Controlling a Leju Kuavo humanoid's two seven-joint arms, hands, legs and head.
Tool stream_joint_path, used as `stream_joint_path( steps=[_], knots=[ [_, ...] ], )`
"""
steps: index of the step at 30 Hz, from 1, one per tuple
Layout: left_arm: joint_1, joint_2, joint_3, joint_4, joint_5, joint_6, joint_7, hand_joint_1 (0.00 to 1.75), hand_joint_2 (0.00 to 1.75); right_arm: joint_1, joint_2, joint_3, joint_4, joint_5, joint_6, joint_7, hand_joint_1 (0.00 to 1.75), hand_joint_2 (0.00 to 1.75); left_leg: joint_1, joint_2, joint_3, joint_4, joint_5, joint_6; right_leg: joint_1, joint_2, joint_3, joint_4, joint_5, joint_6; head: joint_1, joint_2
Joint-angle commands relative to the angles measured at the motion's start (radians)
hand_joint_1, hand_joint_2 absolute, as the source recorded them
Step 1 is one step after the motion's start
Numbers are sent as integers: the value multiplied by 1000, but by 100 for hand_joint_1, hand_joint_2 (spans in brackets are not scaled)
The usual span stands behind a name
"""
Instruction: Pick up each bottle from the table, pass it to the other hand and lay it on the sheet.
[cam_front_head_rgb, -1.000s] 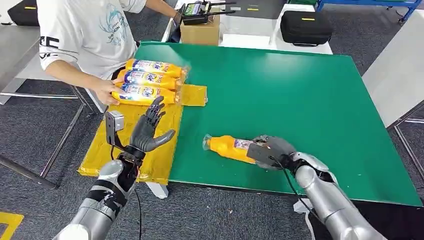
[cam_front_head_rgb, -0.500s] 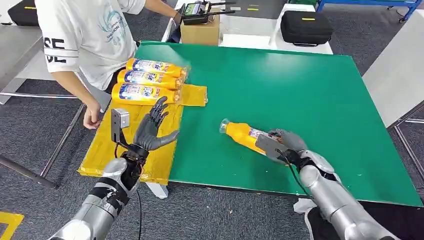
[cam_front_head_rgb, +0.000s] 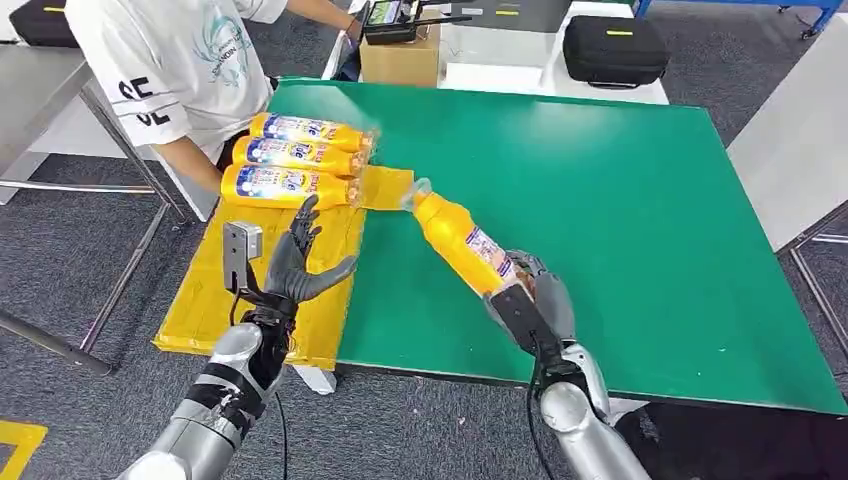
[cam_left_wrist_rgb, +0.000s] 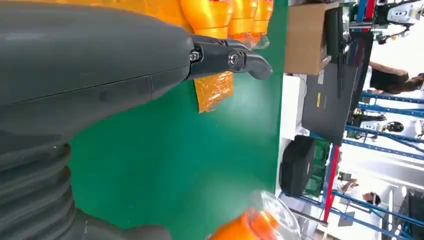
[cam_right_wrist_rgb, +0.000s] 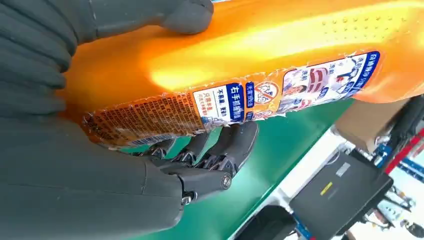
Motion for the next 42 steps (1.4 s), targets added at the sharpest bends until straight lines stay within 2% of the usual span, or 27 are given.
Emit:
stream_joint_path(
  steps=[1, 4, 11, 16, 25, 29, 32, 42],
  knots=[
    [-79, -28, -66, 68, 20, -13, 17, 0, 175, 10, 74, -34, -38, -58, -57, -102, 175, 175, 0, 0, 1, 1, -1, -1, 1, -1, 2, 0, -1, -2, 0, 0],
    [-101, -34, -113, 79, 58, -33, 31, 0, 175, -21, 82, 5, 6, -52, -102, -148, 175, 175, 0, -1, 1, 0, -1, -1, 0, -1, 1, 0, -1, -2, 0, 0],
    [-109, -29, -167, 46, 181, -133, 86, 0, 175, -113, 72, 74, 137, -5, -120, -192, 175, 175, 1, 5, 5, 1, -3, -2, 2, 4, 5, 0, -1, -3, 0, 0],
    [-127, -22, -239, 27, 293, -210, 145, 0, 175, -171, 78, 122, 236, 40, -148, -248, 175, 175, 1, 4, 4, 1, -3, -2, 2, 2, 4, 0, -1, -2, 0, 0],
    [-141, -20, -274, 4, 332, -213, 163, 0, 175, -202, 78, 193, 294, 133, -170, -235, 175, 175, 0, 1, 2, 0, -1, -1, 1, 0, 2, 0, -1, -2, 0, 0],
    [-154, -28, -284, 21, 339, -221, 163, 0, 175, -246, 91, 316, 382, 305, -211, -202, 175, 175, 0, 2, 1, 0, -1, -1, 1, 1, 1, 0, 0, -1, 0, 0],
    [-157, -35, -279, 28, 349, -225, 160, 0, 175, -258, 109, 372, 431, 366, -244, -177, 175, 175, 0, 2, 1, 0, -1, -1, 1, 2, 1, 0, 0, -1, 0, 0],
    [-162, -36, -278, 34, 353, -219, 163, 0, 175, -261, 109, 395, 449, 367, -256, -176, 175, 175, 1, 1, 3, 1, -2, -2, 1, 0, 3, 0, -2, -2, 0, 0]
  ],
)
